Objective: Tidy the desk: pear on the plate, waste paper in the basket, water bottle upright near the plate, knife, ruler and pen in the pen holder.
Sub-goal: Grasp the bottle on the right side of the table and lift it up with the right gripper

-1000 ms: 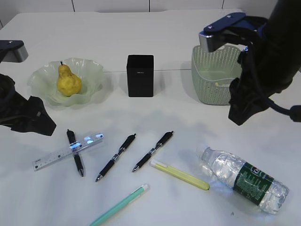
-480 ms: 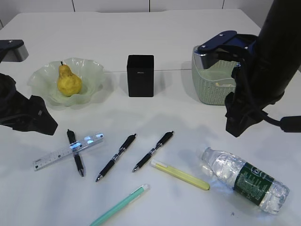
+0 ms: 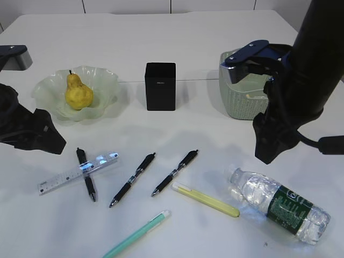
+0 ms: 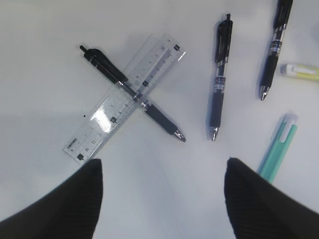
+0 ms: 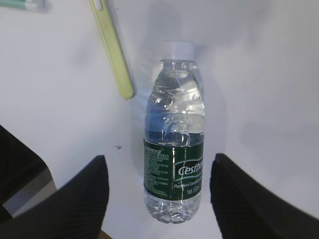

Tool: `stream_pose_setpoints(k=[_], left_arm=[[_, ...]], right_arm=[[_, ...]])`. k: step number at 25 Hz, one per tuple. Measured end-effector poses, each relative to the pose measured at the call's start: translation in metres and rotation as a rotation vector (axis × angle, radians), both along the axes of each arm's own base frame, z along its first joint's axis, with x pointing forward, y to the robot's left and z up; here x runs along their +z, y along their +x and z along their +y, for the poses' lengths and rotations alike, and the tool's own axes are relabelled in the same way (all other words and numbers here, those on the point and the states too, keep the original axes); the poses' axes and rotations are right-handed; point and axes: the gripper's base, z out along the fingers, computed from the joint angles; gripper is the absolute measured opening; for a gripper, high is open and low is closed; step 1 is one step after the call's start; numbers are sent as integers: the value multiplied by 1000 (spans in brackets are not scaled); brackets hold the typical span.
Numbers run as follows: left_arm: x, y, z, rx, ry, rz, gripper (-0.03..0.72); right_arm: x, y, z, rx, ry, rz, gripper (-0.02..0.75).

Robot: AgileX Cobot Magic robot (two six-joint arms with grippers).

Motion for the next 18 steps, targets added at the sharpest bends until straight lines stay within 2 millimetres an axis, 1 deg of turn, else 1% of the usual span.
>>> stream_pose_setpoints(k=[4, 6, 10, 14, 17, 18], left_arm=[[0, 0, 0, 0, 0, 0, 537], [0, 0, 0, 0, 0, 0, 537], [0, 0, 0, 0, 0, 0, 537], [0, 0, 0, 1, -2, 0, 537], [0, 0, 0, 3, -7, 2, 537], [0, 0, 0, 3, -7, 2, 537]], right_arm=[[-13, -6, -3, 3, -20, 45, 537], [-15, -7, -3, 8, -25, 52, 540], [-16, -6, -3, 11, -24, 44, 543], [-30, 0, -1, 15, -39, 76, 552], [-33, 2, 0, 17, -41, 75, 552], [-38, 5, 1, 17, -44, 76, 552]])
